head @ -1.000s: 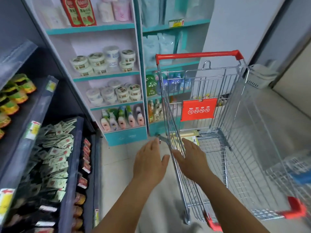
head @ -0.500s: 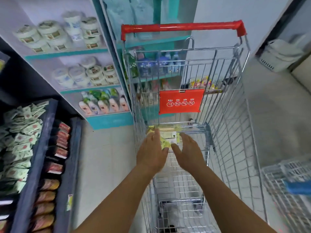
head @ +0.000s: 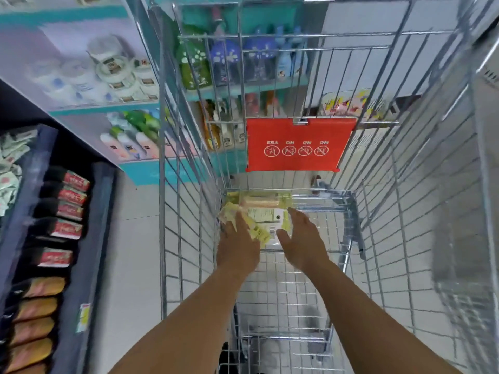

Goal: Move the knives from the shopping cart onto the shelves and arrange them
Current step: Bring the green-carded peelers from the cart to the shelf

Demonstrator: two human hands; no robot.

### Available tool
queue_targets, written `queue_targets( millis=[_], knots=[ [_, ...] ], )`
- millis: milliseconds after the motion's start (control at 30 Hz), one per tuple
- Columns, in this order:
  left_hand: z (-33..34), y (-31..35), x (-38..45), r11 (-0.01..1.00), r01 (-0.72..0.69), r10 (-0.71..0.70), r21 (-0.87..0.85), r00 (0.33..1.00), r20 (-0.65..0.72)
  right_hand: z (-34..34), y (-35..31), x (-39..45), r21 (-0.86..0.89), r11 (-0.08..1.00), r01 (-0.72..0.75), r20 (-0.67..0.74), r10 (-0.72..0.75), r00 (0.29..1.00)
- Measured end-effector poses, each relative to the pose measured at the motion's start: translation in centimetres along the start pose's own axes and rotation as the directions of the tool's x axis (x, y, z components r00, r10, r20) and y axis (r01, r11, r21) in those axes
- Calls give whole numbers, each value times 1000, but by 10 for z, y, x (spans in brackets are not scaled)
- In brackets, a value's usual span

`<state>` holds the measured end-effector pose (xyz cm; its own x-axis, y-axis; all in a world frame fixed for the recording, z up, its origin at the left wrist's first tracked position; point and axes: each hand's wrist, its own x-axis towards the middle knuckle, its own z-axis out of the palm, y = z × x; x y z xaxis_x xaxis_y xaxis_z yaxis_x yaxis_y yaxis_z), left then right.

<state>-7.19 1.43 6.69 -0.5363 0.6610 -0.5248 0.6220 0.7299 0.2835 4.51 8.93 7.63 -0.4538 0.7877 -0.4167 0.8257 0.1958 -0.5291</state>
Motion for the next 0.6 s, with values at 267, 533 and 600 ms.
queue_targets(
  millis=[267, 533, 600],
  knots=[
    [61, -6, 79, 993, 79, -77, 92, 997, -19, 51, 20, 91, -291, 944, 156, 48, -148, 988],
    [97, -18, 113, 993, 82, -57, 89, 966, -254, 86, 40, 137, -414, 894, 174, -39, -209, 977],
    [105, -21, 113, 995, 78, -61, 55, 962, -265, 92, 48, 137, -420, 894, 155, 25, -159, 987]
  ],
)
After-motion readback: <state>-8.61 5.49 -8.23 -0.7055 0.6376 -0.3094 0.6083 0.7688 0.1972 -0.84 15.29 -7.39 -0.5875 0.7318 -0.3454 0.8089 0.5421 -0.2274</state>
